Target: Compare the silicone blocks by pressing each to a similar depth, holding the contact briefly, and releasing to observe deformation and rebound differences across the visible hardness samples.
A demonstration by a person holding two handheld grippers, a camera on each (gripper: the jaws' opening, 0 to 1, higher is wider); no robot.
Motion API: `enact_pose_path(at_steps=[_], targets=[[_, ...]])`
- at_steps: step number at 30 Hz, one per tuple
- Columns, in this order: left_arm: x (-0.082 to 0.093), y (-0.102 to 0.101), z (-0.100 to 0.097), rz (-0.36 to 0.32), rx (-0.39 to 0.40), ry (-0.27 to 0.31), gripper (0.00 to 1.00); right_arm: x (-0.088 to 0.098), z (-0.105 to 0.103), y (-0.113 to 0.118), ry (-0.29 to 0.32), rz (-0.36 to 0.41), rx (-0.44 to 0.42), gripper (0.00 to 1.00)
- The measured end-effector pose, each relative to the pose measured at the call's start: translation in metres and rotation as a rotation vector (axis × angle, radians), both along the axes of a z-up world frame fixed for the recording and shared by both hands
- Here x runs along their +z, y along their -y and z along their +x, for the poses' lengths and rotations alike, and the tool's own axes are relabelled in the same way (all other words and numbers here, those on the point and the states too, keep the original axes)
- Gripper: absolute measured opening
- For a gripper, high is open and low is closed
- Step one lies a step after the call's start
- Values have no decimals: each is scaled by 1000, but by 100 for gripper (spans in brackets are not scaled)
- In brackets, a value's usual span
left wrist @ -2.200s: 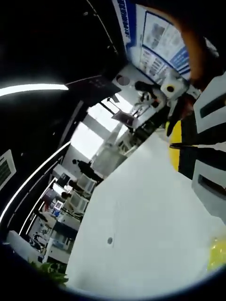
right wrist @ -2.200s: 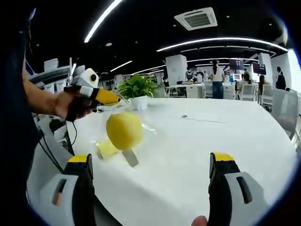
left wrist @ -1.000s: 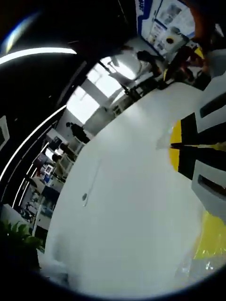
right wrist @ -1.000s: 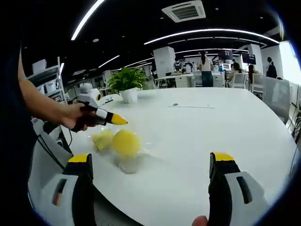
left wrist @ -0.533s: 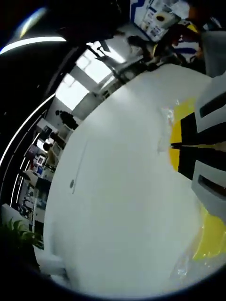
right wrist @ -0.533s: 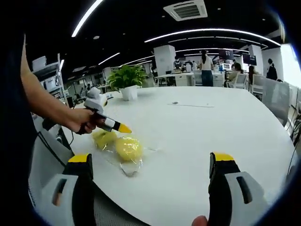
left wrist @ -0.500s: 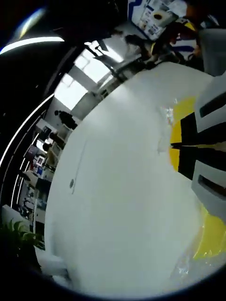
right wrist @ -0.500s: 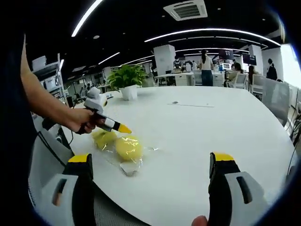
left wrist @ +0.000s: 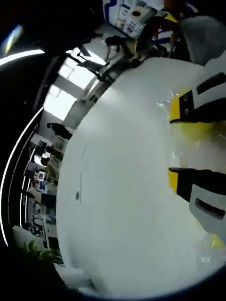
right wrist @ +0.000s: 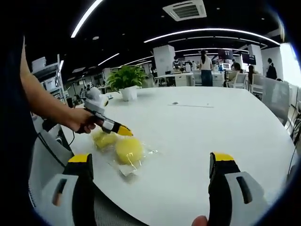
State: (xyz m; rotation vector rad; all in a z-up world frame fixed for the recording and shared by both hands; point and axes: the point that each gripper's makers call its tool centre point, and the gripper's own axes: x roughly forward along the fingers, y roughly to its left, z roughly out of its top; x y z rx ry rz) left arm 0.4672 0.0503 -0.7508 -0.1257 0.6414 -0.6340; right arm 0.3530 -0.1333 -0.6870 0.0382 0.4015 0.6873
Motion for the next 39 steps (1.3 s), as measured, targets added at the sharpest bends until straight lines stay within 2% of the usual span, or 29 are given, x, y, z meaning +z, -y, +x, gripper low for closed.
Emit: enact_pose_path(at_steps=[1, 2, 3, 4, 6, 7, 9, 11, 13, 16, 18, 20, 24, 28, 32, 34, 36, 37, 39], targets=[[8, 1, 1, -20, -14, 25, 66, 0, 0, -1, -3, -1, 2, 96], [19, 0, 1, -32, -31, 52, 73, -1, 0, -2, -6, -6, 6, 96], [23, -4, 0, -29, -31, 52, 79, -3, 0, -3, -9, -11, 9, 96], [30, -9, 0, -29, -47, 87, 86, -6, 0, -3, -16, -20, 14, 96], [38, -17, -5, -20, -57, 94, 88, -9, 0, -4, -25, -23, 16, 96], [44, -26, -7, -1, -59, 123, 88, -9, 0, -4, -27, -25, 16, 96], [52, -39, -11, 21, -70, 157, 94, -10, 0, -6, -36, -27, 15, 96], [62, -50, -19, 12, -67, 177, 100, -12, -1, -7, -40, -28, 18, 96], [66, -68, -27, -2, -45, 181, 100, -16, -1, -8, -47, -34, 21, 96], [61, -90, -47, -23, -33, 140, 100, -19, -1, -11, -51, -47, 31, 96], [60, -105, -60, -35, -20, 141, 100, -20, 0, -12, -39, -63, 40, 97], [56, -119, -73, -24, -12, 147, 100, -18, 2, -14, -12, -72, 45, 97], [45, -143, -95, 42, 7, 155, 100, -18, 1, -18, -17, -77, 52, 97], [40, -160, -112, 23, 45, 132, 100, -20, 1, -20, -14, -82, 64, 97], [38, -163, -125, 13, 65, 132, 100, -22, 1, -21, -23, -75, 64, 97], [39, -161, -130, -14, 88, 120, 100, -20, 3, -21, -10, -75, 64, 97], [48, -164, -128, -66, 148, 147, 100, -16, 5, -21, 1, -72, 61, 97], [50, -165, -126, -71, 156, 161, 100, -15, 6, -21, 5, -71, 61, 97], [51, -165, -127, -76, 157, 150, 100, -14, 7, -20, 7, -64, 56, 97]])
